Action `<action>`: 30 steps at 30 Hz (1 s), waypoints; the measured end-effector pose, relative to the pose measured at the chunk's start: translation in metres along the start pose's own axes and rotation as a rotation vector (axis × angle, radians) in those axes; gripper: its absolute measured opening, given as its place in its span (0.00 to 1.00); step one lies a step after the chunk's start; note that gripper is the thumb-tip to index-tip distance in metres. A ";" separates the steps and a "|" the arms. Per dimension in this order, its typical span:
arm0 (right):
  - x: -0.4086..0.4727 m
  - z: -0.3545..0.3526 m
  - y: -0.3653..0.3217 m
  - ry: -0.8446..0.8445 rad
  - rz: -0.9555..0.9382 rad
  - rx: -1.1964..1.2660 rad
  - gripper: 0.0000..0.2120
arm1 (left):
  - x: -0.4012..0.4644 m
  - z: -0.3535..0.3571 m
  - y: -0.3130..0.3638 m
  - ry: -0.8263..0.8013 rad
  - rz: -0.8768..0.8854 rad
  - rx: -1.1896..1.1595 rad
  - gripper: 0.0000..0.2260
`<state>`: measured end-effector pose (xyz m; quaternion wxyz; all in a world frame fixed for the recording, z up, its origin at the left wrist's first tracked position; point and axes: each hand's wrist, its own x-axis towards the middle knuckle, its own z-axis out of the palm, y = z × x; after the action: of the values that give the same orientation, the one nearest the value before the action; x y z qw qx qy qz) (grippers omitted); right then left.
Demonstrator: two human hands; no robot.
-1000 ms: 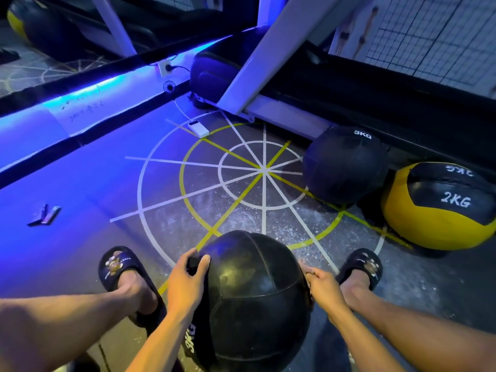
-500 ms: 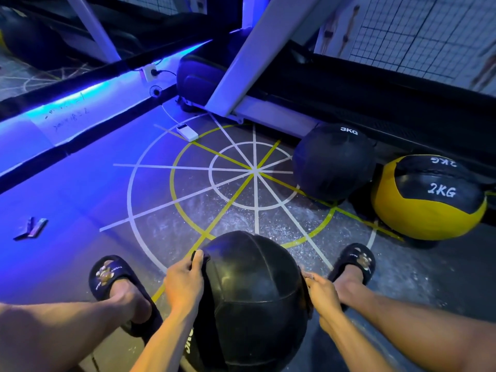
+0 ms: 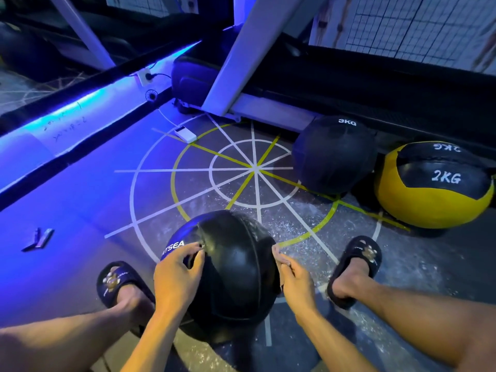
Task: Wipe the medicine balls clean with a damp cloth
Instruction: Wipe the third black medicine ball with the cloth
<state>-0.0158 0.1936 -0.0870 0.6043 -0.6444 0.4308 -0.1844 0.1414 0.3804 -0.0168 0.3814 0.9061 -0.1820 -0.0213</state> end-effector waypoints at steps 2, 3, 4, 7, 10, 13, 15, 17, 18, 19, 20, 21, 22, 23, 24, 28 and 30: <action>-0.007 0.009 0.001 0.008 -0.020 -0.068 0.17 | 0.011 0.002 -0.003 -0.035 0.104 0.062 0.12; -0.012 0.016 0.002 0.012 -0.046 -0.082 0.17 | 0.016 0.007 -0.006 -0.086 0.123 0.097 0.20; -0.018 0.021 0.004 0.020 -0.085 -0.085 0.18 | 0.019 0.012 -0.009 -0.138 0.124 0.136 0.28; -0.038 0.034 0.008 0.028 -0.280 -0.164 0.19 | 0.015 0.024 -0.024 -0.182 0.105 0.159 0.37; -0.046 0.049 0.011 -0.092 -0.627 -0.358 0.23 | 0.003 0.024 -0.033 -0.090 0.130 0.142 0.34; -0.034 0.052 -0.001 -0.232 -0.848 -0.468 0.25 | -0.007 0.025 -0.042 -0.073 0.138 0.157 0.32; -0.013 0.052 -0.004 -0.291 -0.843 -0.461 0.26 | -0.009 0.024 -0.047 -0.083 0.141 0.143 0.32; 0.009 0.050 -0.004 -0.237 -0.622 -0.406 0.23 | -0.009 0.023 -0.048 -0.093 0.146 0.129 0.31; 0.020 0.045 -0.007 -0.171 -0.444 -0.349 0.21 | -0.010 0.023 -0.048 -0.093 0.149 0.125 0.30; 0.028 0.040 -0.013 -0.109 -0.225 -0.274 0.19 | -0.012 0.022 -0.047 -0.089 0.153 0.123 0.30; 0.035 0.039 -0.018 -0.063 -0.043 -0.204 0.18 | -0.013 0.022 -0.047 -0.084 0.155 0.121 0.30; 0.035 0.041 -0.026 -0.046 0.001 -0.180 0.17 | -0.013 0.023 -0.047 -0.072 0.153 0.117 0.30; 0.030 0.046 -0.032 -0.031 -0.070 -0.197 0.18 | -0.013 0.023 -0.047 -0.057 0.151 0.113 0.30; 0.019 0.054 -0.039 -0.015 -0.222 -0.230 0.19 | -0.013 0.024 -0.048 -0.047 0.155 0.102 0.30; 0.005 0.065 -0.044 -0.050 -0.400 -0.276 0.20 | -0.012 0.024 -0.050 -0.035 0.157 0.090 0.30; -0.001 0.066 -0.032 -0.307 -0.664 -0.345 0.25 | -0.011 0.023 -0.052 -0.051 0.176 0.079 0.29; 0.030 0.051 -0.038 -0.149 -0.401 -0.311 0.22 | -0.012 0.024 -0.050 -0.060 0.182 0.065 0.28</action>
<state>0.0527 0.1980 -0.0708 0.4794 -0.8139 0.2720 -0.1839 0.1420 0.4004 -0.0702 0.3465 0.8967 -0.2753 -0.0079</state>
